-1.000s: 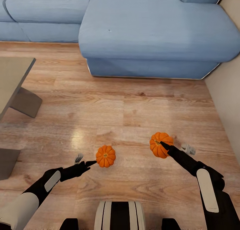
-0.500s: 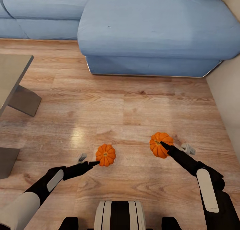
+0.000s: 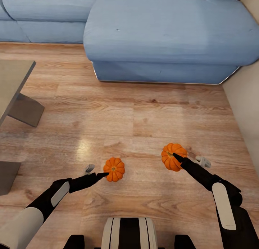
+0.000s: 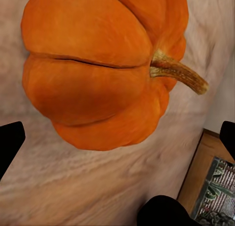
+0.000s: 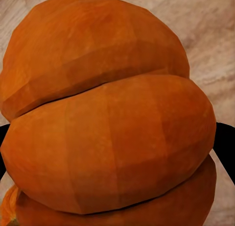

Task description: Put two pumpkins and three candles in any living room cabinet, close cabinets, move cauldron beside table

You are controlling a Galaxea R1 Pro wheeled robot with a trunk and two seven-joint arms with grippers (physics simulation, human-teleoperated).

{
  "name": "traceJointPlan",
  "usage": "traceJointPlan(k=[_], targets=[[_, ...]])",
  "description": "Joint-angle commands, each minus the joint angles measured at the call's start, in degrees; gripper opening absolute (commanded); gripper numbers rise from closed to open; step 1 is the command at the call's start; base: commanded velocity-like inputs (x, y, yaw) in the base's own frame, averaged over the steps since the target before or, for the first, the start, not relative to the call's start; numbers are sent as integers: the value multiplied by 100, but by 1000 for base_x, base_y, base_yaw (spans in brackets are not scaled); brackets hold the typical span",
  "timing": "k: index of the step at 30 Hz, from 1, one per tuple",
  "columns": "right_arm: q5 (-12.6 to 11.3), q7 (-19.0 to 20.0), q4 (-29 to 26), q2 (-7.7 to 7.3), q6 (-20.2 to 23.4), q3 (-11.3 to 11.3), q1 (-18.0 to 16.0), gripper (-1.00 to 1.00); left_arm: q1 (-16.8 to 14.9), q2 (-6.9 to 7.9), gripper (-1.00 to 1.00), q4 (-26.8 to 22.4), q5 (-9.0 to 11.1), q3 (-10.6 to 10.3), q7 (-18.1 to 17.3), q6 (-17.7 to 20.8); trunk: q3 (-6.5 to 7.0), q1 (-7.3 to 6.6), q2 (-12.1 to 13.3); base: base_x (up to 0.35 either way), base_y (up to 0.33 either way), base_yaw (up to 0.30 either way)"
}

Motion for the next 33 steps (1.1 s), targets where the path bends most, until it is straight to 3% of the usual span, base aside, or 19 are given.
traceJointPlan(k=[1,33], targets=[[1,55,-2,2,34,-14,-3,-100,-3,6,100,-3,60,-25,6,41,-3,-1,-1,20,0,0],[1,55,-2,2,34,-11,-2,-100,-7,-3,100,13,69,-11,35,0,-3,-1,-1,56,32,0]])
